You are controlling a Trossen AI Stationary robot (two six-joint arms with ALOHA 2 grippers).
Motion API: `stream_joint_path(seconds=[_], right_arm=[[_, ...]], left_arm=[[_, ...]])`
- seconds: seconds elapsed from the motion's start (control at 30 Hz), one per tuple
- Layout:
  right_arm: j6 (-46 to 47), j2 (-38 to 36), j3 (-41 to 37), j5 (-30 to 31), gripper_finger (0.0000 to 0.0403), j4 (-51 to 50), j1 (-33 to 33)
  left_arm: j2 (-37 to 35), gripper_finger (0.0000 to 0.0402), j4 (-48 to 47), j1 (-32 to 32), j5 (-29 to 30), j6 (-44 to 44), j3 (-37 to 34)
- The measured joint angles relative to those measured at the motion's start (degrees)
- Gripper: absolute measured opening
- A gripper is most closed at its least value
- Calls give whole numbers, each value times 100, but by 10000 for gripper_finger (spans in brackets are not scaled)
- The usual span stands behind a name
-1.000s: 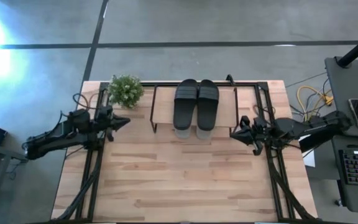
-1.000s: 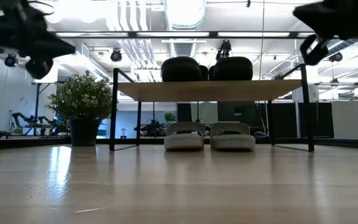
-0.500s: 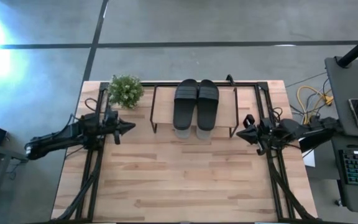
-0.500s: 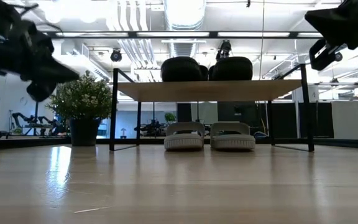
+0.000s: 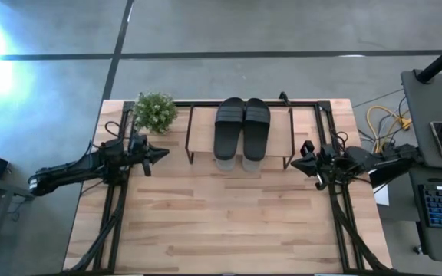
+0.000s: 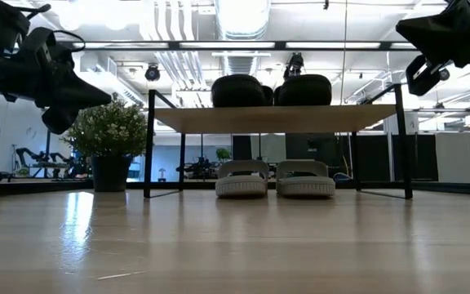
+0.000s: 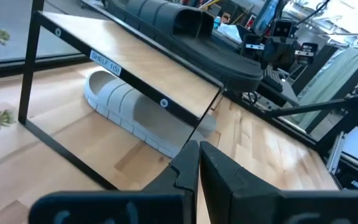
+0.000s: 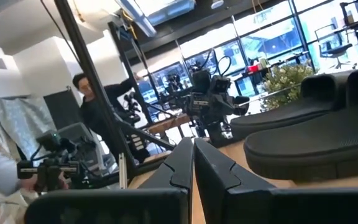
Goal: Pick and place slides into the shelf
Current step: Return to Home Position
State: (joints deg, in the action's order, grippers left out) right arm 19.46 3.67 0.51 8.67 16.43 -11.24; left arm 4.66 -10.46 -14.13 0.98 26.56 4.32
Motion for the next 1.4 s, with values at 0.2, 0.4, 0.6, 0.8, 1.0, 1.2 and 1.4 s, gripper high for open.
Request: stream_joint_path(seconds=[0.2,0.4,0.6,0.8,1.0,1.2,1.4], right_arm=[[0,101,2,2,9,3,-1],[0,100,2,4,9,4,-1],[0,100,2,11,9,4,-1],[0,100,2,11,9,4,-1],[0,100,2,11,9,4,-1],[0,100,4,11,9,4,0],[0,100,7,10,9,4,0]], left_arm=[[120,0,0,0,1,1,-2],[240,0,-4,0,3,1,-7],[345,0,-9,0,5,1,-9],[426,0,-11,0,5,3,-11],[488,0,105,0,15,3,-26],[544,0,473,0,24,3,-61],[531,0,535,0,21,3,-100]])
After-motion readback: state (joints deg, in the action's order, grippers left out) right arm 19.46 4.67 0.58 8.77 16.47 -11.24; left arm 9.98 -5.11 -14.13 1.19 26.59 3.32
